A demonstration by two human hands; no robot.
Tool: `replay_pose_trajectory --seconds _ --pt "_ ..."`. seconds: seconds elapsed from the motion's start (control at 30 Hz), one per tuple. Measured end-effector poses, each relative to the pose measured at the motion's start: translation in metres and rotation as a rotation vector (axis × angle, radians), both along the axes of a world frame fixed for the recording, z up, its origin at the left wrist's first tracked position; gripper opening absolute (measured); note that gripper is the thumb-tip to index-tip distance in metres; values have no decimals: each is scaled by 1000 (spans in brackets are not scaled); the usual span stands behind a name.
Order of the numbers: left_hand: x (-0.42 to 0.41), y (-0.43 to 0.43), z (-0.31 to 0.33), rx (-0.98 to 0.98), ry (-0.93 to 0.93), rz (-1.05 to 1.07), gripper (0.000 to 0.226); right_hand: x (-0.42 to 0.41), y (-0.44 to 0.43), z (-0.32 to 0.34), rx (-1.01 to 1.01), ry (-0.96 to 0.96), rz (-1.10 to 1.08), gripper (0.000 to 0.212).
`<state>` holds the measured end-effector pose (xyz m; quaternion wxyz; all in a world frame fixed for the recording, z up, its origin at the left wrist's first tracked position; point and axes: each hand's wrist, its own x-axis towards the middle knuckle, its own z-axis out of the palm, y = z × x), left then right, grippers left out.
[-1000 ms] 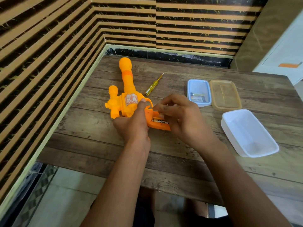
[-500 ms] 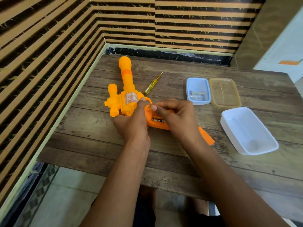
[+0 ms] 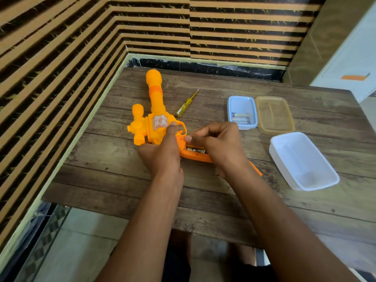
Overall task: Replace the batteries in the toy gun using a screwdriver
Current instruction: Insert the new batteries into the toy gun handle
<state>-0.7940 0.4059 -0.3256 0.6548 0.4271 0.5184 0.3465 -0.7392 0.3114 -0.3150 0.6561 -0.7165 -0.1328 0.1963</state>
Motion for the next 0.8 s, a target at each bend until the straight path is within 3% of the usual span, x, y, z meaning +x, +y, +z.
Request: replay_pose_trajectory --seconds 0.27,0.47,0.63,0.8 --pt "-1 -3 3 -2 13 0 43 1 -1 3 11 109 -40 14" --pt "-1 -7 6 19 6 14 50 0 -3 4 22 69 -66 14" --pt "-2 -8 5 35 11 12 33 -3 -5 6 -2 81 -55 16" --pt "-2 -6 1 31 -16 11 37 -3 -5 6 -20 113 -27 13"
